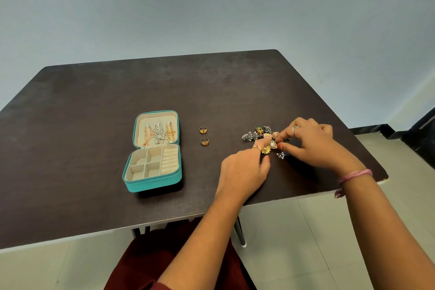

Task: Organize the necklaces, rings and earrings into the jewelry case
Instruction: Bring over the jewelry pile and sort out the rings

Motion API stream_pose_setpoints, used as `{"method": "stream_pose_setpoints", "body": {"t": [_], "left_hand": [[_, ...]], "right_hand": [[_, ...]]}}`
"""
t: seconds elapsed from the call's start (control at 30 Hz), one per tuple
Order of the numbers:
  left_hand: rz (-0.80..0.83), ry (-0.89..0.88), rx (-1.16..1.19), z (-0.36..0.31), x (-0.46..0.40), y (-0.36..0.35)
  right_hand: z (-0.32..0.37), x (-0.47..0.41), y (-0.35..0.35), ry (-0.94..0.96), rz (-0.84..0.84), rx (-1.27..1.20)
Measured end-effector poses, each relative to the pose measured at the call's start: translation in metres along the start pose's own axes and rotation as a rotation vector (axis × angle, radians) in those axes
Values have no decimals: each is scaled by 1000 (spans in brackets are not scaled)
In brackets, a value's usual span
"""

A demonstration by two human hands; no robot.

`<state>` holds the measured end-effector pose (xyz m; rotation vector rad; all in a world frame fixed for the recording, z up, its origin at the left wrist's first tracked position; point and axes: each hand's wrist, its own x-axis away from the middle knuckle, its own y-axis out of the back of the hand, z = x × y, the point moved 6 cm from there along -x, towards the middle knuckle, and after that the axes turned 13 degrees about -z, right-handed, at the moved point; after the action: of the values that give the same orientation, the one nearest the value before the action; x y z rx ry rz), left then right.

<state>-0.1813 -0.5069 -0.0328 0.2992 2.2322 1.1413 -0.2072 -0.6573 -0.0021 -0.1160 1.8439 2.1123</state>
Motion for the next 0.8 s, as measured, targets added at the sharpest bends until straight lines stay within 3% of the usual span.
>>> {"method": "stream_pose_setpoints", "body": {"t": [0.4,0.8], "left_hand": [[-5,-20,-29,-5,1,3],[-29,-14,25,-1,3,-1]], "right_hand": [[12,-2,-3,4,11,147],[-15,-6,14,-210,-34,-529]]}}
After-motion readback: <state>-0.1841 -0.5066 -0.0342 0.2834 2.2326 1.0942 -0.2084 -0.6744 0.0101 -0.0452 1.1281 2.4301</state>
